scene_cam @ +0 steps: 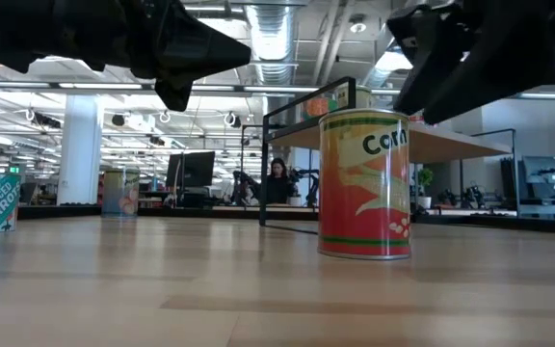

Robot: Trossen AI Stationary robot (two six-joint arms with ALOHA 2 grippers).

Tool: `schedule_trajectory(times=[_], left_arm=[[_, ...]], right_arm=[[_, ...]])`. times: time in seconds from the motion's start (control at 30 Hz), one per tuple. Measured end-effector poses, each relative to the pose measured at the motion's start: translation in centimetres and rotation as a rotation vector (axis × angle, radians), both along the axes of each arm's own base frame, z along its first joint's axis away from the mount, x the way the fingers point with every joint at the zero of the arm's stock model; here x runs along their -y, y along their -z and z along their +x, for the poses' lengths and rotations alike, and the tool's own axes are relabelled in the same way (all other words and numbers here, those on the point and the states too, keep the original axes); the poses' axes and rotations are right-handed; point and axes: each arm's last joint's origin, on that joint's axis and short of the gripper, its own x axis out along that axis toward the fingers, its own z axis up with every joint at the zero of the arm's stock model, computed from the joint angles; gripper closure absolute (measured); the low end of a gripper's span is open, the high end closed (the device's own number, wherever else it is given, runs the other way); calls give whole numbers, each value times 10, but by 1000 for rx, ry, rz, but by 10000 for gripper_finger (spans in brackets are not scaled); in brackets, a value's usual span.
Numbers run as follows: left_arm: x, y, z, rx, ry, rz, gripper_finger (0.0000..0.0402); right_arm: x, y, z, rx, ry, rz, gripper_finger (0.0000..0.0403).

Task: Pick and place cans onto a shelf
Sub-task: Put the canned corn on the shelf aligned with the other canned corn

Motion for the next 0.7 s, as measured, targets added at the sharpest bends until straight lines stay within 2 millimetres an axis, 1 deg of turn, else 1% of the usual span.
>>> schedule_trajectory(times=[0.17,0.37,0.47,0.6,0.63,0.7], left_arm=[[0,0,0,-1,-1,0,401],[0,0,0,-2,-3,-1,401],[0,0,0,-3,-3,-1,401],[0,0,0,-3,-3,-1,401],[0,0,0,-3,-3,-1,401],[0,0,0,-3,-3,-1,401]], right_arm=[[1,6,11,-18,-5,-42,280],[6,6,15,-21,13,-41,315],[9,4,15,-22,19,-39,342],[12,1,18,-40,20,-34,389],[12,0,18,-44,18,-37,394],[11,-3,18,-56,12,-43,391]])
